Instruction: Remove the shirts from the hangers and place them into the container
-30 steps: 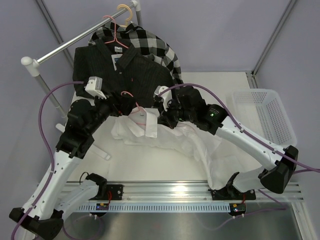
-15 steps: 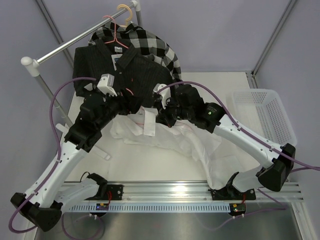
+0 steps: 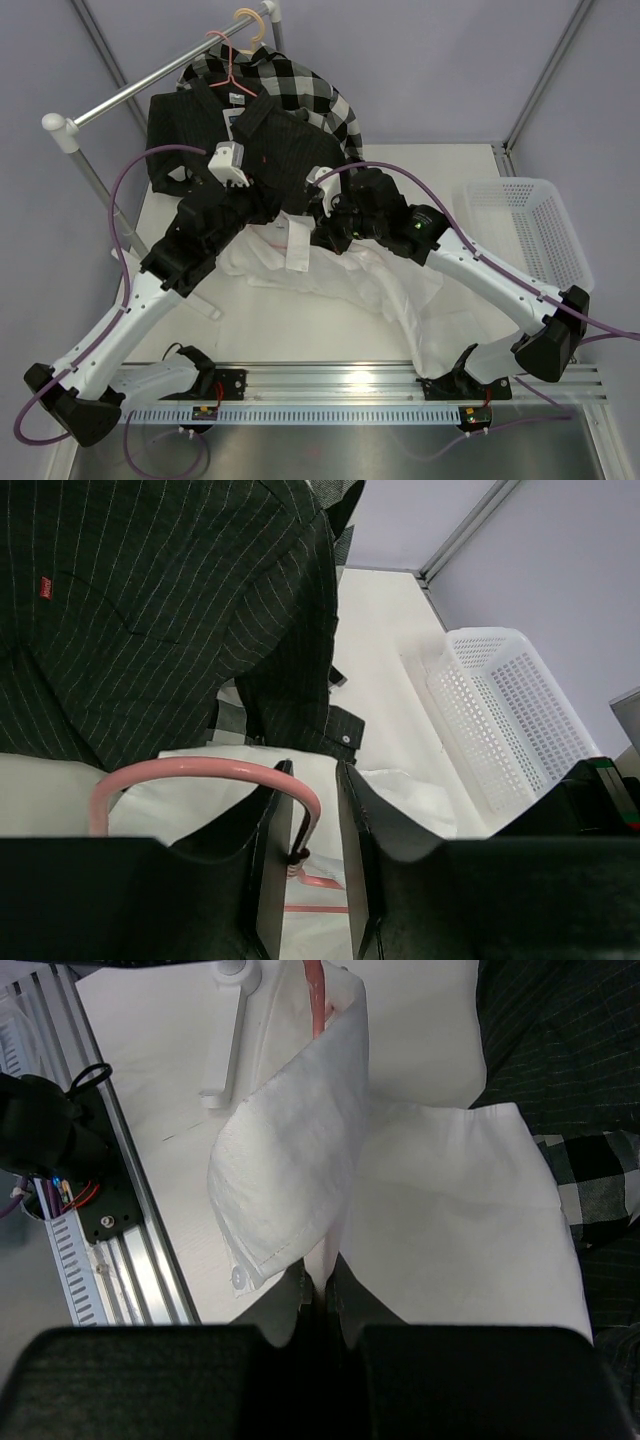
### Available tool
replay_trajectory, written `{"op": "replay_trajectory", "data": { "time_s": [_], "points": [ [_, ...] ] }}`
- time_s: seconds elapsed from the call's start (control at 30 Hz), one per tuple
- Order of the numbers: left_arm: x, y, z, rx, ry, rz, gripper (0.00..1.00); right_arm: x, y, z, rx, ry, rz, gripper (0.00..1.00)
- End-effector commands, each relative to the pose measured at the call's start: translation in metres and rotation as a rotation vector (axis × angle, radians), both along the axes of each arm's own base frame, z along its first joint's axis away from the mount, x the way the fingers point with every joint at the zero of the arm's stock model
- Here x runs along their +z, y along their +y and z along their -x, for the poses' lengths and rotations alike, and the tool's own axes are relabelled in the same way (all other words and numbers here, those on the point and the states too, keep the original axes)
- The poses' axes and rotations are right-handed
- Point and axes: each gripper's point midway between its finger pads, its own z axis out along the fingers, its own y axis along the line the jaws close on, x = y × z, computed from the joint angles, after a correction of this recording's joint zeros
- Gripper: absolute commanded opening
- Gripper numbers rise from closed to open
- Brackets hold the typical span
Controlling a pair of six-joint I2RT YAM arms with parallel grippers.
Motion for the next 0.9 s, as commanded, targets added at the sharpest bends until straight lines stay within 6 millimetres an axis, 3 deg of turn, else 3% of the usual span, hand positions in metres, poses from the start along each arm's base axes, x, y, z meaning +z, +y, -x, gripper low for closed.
{"op": "replay_trajectory", "data": {
  "time_s": [0.0, 0.13, 0.2, 0.23, 0.3, 0.5, 0.57, 0.67, 0.7, 0.87],
  "points": [
    [0.024, 0.0, -0.005, 0.034, -0.066, 0.034, 0.28, 0.038, 0.002, -0.006, -0.019, -0.066, -0.096, 0.0],
    [0.023, -0.001, -0.006, 0.047, -0.068, 0.025, 0.33, 0.045, 0.001, -0.006, -0.039, -0.067, -0.123, 0.0],
    [0.025, 0.001, -0.007, 0.059, -0.078, 0.013, 0.26, 0.049, 0.001, -0.005, -0.041, -0.067, -0.138, 0.0],
    [0.024, 0.001, -0.007, 0.061, -0.081, 0.008, 0.12, 0.051, 0.001, -0.005, -0.045, -0.061, -0.145, 0.0],
    [0.025, 0.002, -0.01, 0.072, -0.084, -0.003, 0.0, 0.051, 0.002, -0.004, -0.049, -0.053, -0.15, 0.0],
    [0.032, -0.002, -0.019, 0.092, -0.102, -0.028, 0.0, 0.054, -0.002, -0.002, -0.096, -0.01, -0.185, 0.03],
    [0.034, -0.004, -0.021, 0.099, -0.108, -0.033, 0.0, 0.057, -0.006, -0.003, -0.125, -0.006, -0.189, 0.11],
    [0.038, -0.001, -0.024, 0.127, -0.115, -0.035, 0.0, 0.07, -0.019, -0.001, -0.189, 0.0, -0.213, 0.39],
    [0.037, 0.0, -0.025, 0.14, -0.114, -0.036, 0.0, 0.077, -0.027, 0.004, -0.204, -0.002, -0.225, 0.54],
    [0.03, 0.009, -0.024, 0.167, -0.125, -0.054, 0.0, 0.091, -0.057, 0.01, -0.339, 0.024, -0.266, 0.87]
  ]
}}
